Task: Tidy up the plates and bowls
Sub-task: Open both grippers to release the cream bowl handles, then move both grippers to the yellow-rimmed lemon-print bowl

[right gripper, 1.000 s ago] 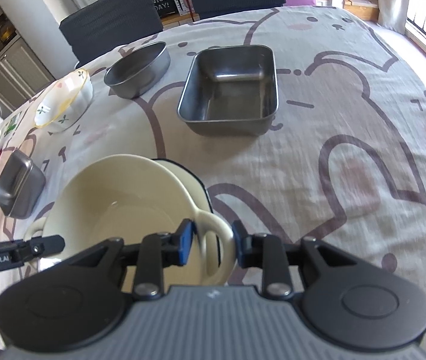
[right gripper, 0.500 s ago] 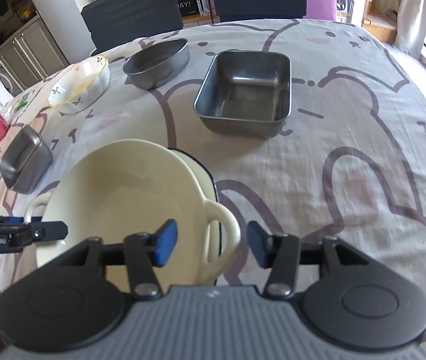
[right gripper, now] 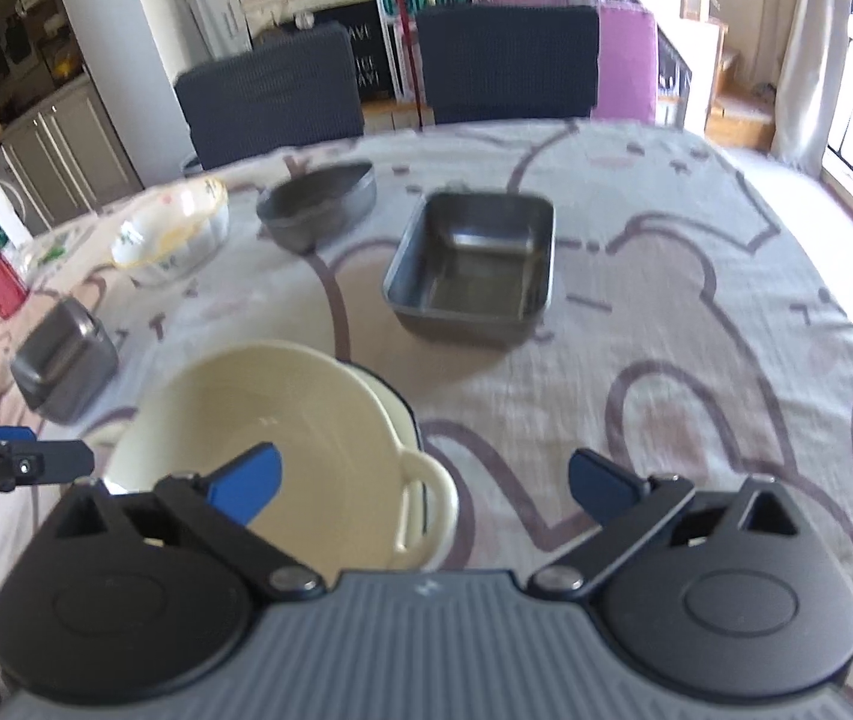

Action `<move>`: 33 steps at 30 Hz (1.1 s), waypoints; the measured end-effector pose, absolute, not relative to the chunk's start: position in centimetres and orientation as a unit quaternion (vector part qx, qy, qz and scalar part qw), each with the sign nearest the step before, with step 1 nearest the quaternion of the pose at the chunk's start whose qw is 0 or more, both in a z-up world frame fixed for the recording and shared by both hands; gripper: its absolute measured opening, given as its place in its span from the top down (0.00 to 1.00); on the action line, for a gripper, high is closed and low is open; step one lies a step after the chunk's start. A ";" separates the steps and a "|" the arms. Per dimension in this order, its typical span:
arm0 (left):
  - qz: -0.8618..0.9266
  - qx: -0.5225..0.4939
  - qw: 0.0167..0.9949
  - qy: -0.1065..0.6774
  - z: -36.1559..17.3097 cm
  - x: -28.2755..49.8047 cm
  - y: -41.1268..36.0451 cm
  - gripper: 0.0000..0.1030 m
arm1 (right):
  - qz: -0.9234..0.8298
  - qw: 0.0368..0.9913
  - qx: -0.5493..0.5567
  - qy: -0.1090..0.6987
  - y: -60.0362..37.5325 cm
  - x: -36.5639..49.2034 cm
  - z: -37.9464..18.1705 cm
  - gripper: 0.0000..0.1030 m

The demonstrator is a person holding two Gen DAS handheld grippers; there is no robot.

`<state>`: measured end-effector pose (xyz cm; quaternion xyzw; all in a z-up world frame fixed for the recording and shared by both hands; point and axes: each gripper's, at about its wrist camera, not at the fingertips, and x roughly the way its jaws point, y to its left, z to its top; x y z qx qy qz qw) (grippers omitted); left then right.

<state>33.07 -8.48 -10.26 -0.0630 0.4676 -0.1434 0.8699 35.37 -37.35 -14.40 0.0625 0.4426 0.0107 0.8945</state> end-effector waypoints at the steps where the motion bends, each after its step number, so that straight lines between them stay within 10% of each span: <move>1: -0.141 -0.063 0.875 0.459 -9.7 32.9 -8.2 0.00 | 0.012 0.899 0.062 0.434 -37.2 35.2 -14.0 0.00; 24: -0.071 -0.034 0.945 0.317 -3.1 42.2 3.6 0.02 | 0.108 0.921 0.051 0.371 -25.1 44.6 -7.9 0.00; 33: -0.089 -0.034 0.924 0.369 -7.2 51.0 5.2 0.38 | 0.129 0.888 0.127 0.424 -23.0 55.4 -10.9 0.31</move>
